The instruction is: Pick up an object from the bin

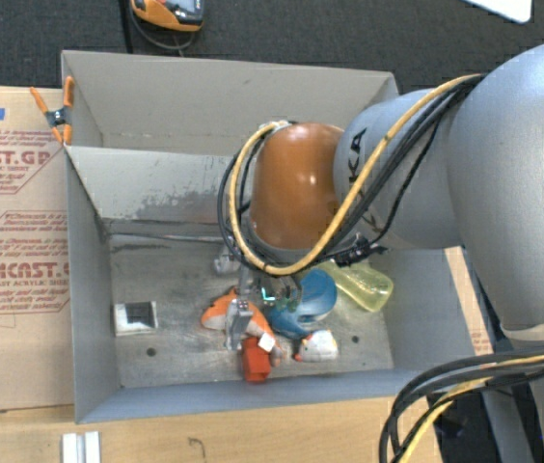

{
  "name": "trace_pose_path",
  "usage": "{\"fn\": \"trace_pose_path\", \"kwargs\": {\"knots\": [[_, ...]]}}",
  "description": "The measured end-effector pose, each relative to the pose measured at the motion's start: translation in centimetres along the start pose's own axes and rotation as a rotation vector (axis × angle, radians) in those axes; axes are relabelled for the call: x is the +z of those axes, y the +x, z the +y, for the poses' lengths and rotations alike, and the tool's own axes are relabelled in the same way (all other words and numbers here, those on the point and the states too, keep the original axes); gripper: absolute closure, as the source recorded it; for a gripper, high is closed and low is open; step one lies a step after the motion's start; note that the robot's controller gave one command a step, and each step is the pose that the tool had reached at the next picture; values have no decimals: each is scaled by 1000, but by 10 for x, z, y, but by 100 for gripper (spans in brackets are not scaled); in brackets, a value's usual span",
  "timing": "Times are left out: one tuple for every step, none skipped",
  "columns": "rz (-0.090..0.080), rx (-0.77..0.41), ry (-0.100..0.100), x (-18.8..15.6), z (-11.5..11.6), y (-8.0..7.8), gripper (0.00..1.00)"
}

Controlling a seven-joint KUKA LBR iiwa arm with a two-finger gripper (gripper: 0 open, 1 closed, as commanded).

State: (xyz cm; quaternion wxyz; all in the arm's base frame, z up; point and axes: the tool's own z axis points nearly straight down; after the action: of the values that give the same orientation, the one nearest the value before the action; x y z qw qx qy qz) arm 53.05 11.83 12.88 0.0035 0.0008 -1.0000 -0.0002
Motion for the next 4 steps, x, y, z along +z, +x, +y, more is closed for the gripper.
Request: {"fn": "trace_pose_path", "kwargs": {"knots": [[-7,1,-1,-4,0,-2,0],[-18,-158,-2,55,-35,-12,100],[-18,-159,-2,55,-35,-12,100],[-1,-188,0,10,-41,-9,100]]}}
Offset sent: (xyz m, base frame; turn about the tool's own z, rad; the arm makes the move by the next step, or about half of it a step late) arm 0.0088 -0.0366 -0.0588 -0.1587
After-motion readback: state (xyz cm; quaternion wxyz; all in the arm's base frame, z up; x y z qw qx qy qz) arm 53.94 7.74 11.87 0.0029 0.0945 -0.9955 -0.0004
